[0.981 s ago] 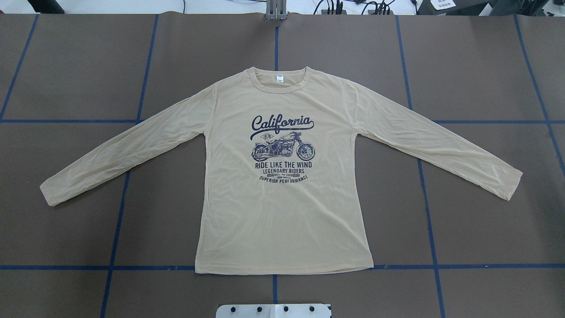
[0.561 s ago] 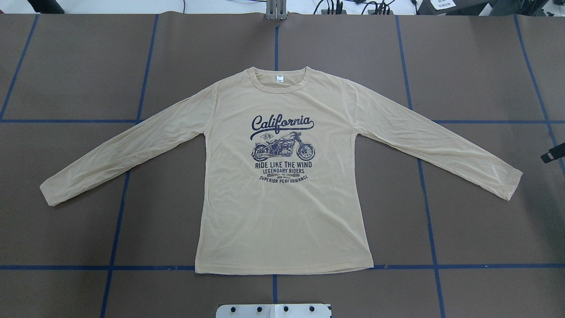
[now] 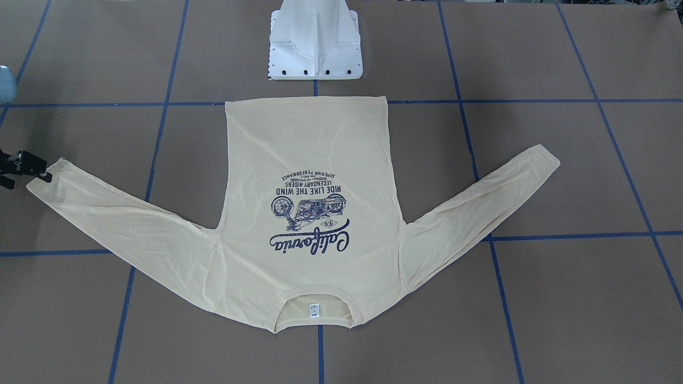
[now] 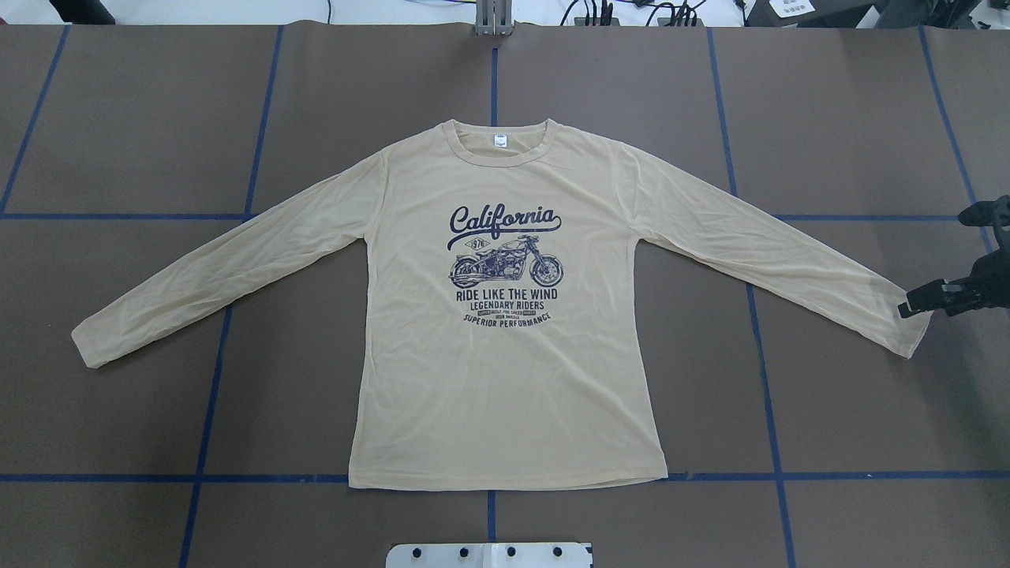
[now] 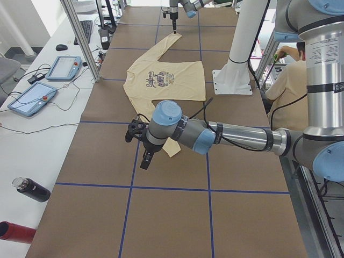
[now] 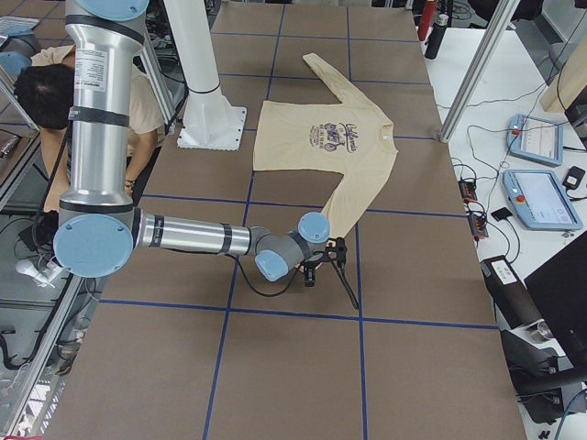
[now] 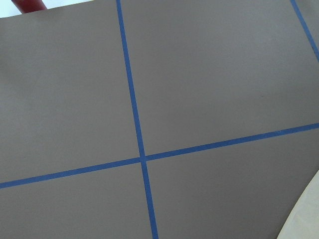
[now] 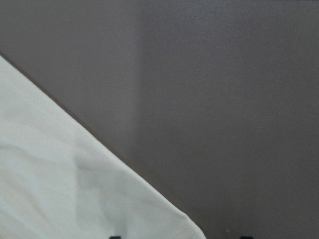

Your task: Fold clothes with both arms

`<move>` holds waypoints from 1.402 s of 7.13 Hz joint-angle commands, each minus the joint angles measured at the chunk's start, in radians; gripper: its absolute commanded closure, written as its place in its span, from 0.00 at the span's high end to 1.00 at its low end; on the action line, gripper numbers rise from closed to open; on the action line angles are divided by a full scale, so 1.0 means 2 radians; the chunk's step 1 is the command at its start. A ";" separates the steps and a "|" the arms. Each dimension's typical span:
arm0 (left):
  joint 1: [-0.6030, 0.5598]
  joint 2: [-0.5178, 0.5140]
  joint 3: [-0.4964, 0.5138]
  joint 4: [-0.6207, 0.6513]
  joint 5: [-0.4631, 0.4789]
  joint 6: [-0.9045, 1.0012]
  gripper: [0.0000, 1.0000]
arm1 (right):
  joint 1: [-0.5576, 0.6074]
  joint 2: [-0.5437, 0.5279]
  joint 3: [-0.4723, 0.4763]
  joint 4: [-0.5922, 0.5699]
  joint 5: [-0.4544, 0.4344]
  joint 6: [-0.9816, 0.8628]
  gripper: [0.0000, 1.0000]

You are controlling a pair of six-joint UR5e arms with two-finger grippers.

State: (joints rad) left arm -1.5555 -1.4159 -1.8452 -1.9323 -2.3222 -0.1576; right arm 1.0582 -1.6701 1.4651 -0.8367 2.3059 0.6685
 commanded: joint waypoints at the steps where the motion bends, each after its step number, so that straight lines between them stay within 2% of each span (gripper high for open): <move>1: 0.000 0.000 0.000 0.000 0.001 0.001 1.00 | 0.000 -0.001 -0.001 0.001 -0.007 0.005 0.34; 2: 0.000 0.000 0.000 0.000 0.001 0.001 1.00 | 0.001 -0.002 0.001 0.001 -0.006 0.004 0.00; 5: 0.000 0.000 0.000 0.000 0.001 0.001 1.00 | 0.002 -0.010 0.010 0.001 0.001 0.005 0.00; 6: 0.000 0.000 0.000 0.000 0.001 0.001 1.00 | 0.002 -0.013 0.041 -0.006 0.007 0.008 0.00; 8: 0.000 0.000 0.000 0.000 0.000 0.001 1.00 | 0.005 -0.017 0.051 -0.005 0.009 0.015 0.00; 9: 0.000 0.000 -0.001 -0.001 -0.001 0.001 1.00 | 0.006 -0.014 0.075 -0.015 0.012 0.016 0.00; 10: 0.000 -0.001 -0.001 -0.013 -0.002 0.001 1.00 | 0.006 -0.003 0.117 -0.057 0.012 0.036 0.00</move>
State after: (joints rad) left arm -1.5555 -1.4161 -1.8463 -1.9393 -2.3239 -0.1565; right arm 1.0689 -1.6946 1.6176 -0.8810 2.3274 0.7091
